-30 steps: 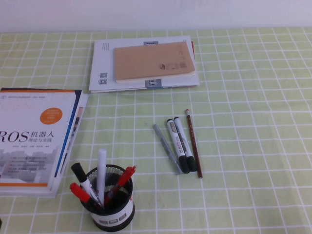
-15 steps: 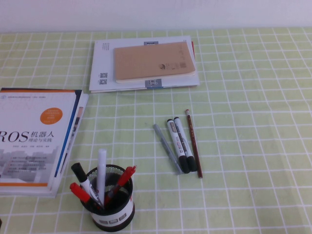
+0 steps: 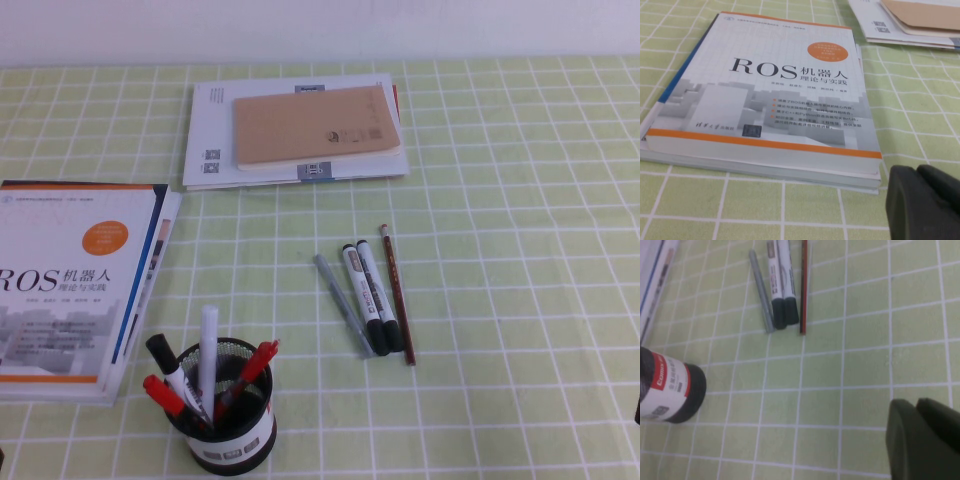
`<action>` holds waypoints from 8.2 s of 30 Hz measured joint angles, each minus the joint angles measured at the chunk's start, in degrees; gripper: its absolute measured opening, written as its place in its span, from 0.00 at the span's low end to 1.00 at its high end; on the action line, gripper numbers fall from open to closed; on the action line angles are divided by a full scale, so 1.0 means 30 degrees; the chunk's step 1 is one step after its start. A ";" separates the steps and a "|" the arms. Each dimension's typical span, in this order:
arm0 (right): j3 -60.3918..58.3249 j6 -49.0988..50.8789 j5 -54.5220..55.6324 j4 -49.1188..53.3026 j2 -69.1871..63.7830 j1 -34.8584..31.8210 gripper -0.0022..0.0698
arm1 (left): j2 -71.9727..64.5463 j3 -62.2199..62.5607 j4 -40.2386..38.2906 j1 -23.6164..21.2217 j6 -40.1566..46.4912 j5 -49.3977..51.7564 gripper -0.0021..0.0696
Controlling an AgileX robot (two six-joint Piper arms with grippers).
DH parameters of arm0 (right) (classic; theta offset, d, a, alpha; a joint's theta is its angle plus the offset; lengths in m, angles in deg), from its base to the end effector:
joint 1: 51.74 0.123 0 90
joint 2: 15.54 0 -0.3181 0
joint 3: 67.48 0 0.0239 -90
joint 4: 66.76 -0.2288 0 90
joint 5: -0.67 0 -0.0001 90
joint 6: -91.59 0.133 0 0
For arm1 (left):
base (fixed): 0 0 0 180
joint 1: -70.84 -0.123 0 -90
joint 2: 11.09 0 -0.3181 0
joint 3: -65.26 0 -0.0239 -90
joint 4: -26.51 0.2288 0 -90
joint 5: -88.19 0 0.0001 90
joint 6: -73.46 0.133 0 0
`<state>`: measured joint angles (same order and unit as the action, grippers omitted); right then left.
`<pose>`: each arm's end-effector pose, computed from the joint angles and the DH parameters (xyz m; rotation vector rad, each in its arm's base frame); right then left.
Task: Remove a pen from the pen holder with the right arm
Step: 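Take a marker out of the pen holder and lay it on the table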
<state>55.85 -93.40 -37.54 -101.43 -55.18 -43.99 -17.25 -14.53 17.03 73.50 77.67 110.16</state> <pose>0.0744 0.0574 0.2458 0.1187 2.2940 0.6933 0.0363 -0.0099 0.1568 0.0107 1.8807 -0.1448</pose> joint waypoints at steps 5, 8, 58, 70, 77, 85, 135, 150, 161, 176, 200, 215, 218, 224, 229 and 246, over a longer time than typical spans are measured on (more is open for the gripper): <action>0.1629 -0.1547 -0.0504 0.0037 -0.3551 0.0000 0.01 | 0.0000 0.0000 0.0000 0.0000 0.0000 0.0000 0.02; 0.2390 -0.1998 -0.0084 0.0003 -0.5101 0.0373 0.01 | 0.0000 0.0000 0.0000 0.0000 0.0000 0.0000 0.02; 0.2822 0.9558 3.4214 0.6824 -2.2503 1.8625 0.57 | 0.0000 0.0000 0.0000 0.0000 0.0000 0.0000 0.02; 0.2822 0.9857 3.4332 0.7992 -2.2944 1.8625 0.57 | 0.0000 0.0000 0.0000 0.0000 0.0000 0.0000 0.02; 0.3405 0.9866 3.4332 0.7992 -2.3452 1.8625 0.57 | 0.0000 0.0000 0.0000 0.0000 0.0000 0.0000 0.02; 0.4298 0.9829 3.4332 0.7813 -2.3870 1.8625 0.57 | 0.0000 0.0000 0.0000 0.0000 0.0000 0.0000 0.02; 0.5452 0.8722 3.3483 0.7258 -2.2790 1.8625 0.10 | 0.0000 0.0000 0.0000 0.0000 0.0000 0.0000 0.02; 0.5452 0.4425 2.9633 0.6074 -1.8503 1.8625 0.10 | 0.0000 0.0000 0.0000 0.0000 0.0000 0.0000 0.02; 0.7247 -0.3466 2.2887 0.1720 -1.4861 1.8625 0.10 | 0.0000 0.0000 0.0000 0.0000 0.0000 0.0000 0.02; 1.1446 -1.3036 1.3741 -0.5159 -1.4941 1.5099 0.10 | 0.0000 0.0000 0.0000 0.0000 0.0000 0.0000 0.02; 2.2385 0.2143 -0.2494 0.7066 -2.4053 1.0088 0.10 | 0.0000 0.0000 0.0000 0.0000 0.0000 0.0000 0.02; 3.0492 0.1815 -0.5860 0.7667 -3.0802 1.0088 0.10 | 0.0000 0.0000 0.0000 0.0000 0.0000 0.0000 0.02; 3.0793 0.1784 -0.5904 0.7788 -3.1354 1.0088 0.10 | 0.0000 0.0000 0.0000 0.0000 0.0000 0.0000 0.02; 3.0885 0.1784 -0.5821 0.8017 -3.1921 1.0088 0.10 | 0.0000 0.0000 0.0000 0.0000 0.0000 0.0000 0.02; 3.0923 0.1784 -0.5333 0.8349 -3.2084 1.0088 0.10 | 0.0000 0.0000 0.0000 0.0000 0.0000 0.0000 0.02; 3.0961 0.1784 -0.4609 0.8956 -3.2681 1.0088 0.25 | 0.0000 0.0000 0.0000 0.0000 0.0000 0.0000 0.02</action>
<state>148.74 -88.05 -51.37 -74.56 -153.22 -13.73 -17.25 -14.53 17.03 73.50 77.67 110.16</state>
